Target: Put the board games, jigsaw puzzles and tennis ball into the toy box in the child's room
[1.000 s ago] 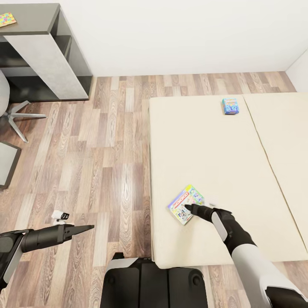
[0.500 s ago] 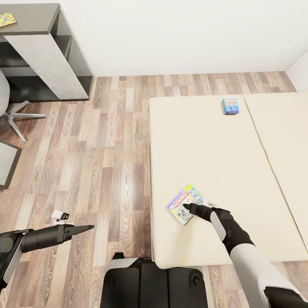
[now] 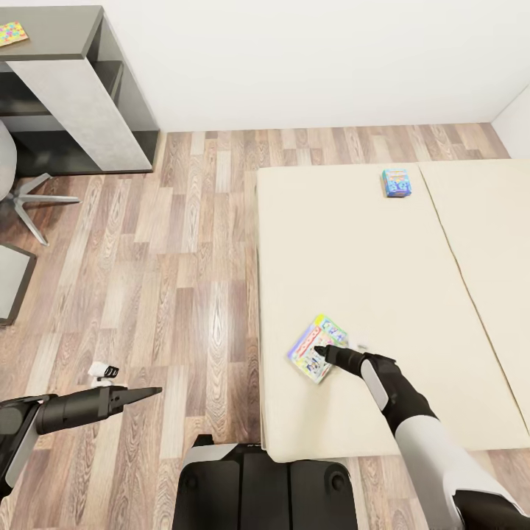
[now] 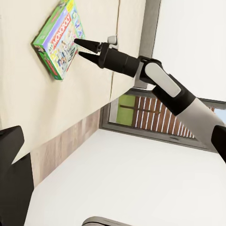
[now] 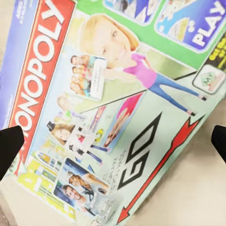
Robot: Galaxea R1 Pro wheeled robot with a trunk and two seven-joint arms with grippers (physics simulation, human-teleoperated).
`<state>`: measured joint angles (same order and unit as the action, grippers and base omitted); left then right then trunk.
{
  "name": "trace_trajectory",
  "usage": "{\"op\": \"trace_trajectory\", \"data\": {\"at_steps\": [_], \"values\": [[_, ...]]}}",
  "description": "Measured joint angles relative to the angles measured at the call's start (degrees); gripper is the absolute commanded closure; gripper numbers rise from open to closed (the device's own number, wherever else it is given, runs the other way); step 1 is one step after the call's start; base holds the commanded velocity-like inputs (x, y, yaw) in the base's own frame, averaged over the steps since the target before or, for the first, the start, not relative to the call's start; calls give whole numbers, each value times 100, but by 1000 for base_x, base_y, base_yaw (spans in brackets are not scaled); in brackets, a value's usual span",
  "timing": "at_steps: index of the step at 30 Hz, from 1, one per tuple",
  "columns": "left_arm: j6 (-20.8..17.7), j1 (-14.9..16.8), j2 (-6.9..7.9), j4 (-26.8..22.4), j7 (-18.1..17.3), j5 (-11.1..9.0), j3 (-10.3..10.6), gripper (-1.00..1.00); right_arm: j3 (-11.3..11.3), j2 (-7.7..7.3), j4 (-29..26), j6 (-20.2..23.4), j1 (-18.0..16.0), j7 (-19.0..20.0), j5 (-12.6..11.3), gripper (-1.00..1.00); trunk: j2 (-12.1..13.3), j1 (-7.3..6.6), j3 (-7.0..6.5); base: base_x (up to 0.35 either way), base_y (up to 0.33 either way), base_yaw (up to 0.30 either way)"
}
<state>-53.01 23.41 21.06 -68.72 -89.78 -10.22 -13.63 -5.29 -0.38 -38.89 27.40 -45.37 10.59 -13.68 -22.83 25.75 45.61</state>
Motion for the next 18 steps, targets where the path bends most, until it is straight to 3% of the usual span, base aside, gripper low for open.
{"op": "trace_trajectory", "data": {"at_steps": [10,18], "values": [[0,0,-5,-1,0,0,0,-100,14,11,-107,26,-89,18,4,-100,0,0,0,0,0,0],[0,-3,-8,0,0,2,3,-100,51,147,-103,10,-178,7,33,-100,0,0,0,0,0,0]]}}
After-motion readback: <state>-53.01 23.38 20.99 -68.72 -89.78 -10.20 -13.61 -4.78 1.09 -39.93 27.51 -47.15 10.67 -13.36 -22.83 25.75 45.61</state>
